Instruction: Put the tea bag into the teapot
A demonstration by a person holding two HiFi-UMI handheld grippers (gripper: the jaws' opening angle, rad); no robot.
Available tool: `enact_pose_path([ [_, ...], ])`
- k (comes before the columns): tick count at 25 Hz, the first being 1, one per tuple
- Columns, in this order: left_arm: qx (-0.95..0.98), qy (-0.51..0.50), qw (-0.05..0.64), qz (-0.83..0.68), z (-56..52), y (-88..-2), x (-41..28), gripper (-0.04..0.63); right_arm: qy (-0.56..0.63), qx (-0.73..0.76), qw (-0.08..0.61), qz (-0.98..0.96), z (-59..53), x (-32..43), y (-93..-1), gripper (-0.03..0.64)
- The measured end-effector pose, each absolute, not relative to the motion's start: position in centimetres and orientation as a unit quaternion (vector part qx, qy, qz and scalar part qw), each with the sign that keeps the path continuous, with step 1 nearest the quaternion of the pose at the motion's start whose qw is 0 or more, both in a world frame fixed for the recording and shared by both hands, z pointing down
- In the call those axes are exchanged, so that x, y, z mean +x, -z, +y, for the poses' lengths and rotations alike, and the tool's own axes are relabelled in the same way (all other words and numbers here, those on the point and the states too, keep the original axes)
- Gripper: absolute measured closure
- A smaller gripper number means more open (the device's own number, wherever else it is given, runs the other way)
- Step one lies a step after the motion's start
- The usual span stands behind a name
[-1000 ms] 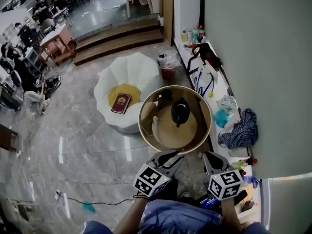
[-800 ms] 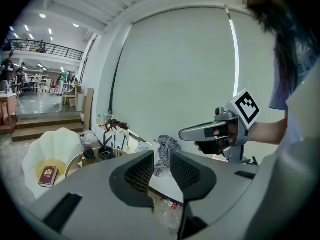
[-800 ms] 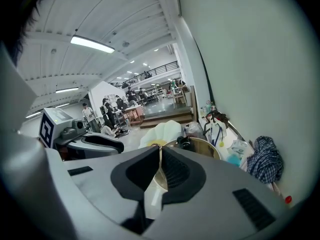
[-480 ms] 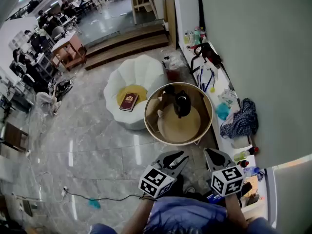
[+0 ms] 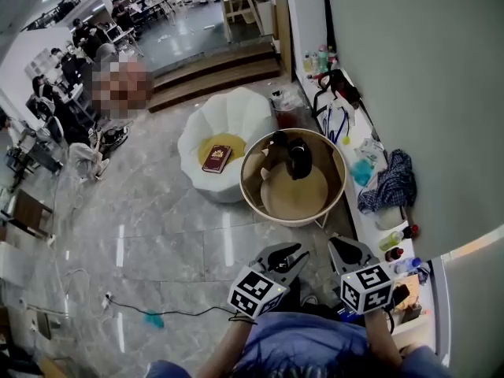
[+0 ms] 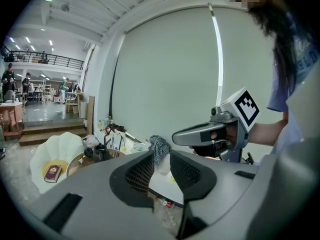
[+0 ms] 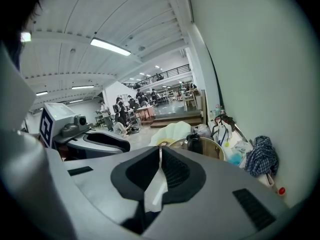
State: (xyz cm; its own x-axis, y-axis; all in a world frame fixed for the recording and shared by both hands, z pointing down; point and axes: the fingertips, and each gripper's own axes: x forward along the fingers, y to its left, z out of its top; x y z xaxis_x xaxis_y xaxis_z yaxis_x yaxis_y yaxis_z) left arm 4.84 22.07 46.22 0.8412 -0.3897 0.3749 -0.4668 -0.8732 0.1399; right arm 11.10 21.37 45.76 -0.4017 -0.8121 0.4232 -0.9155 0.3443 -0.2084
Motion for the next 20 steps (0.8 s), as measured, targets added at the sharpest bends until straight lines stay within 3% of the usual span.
enact_pose_path([
  [20, 0.953, -0.189, 0.092, -0.218, 27.2, -46.7, 2.9, 0.486, -0.200, 0.531, 0.120, -0.815, 25.3, 9.4, -46.1, 0.589],
])
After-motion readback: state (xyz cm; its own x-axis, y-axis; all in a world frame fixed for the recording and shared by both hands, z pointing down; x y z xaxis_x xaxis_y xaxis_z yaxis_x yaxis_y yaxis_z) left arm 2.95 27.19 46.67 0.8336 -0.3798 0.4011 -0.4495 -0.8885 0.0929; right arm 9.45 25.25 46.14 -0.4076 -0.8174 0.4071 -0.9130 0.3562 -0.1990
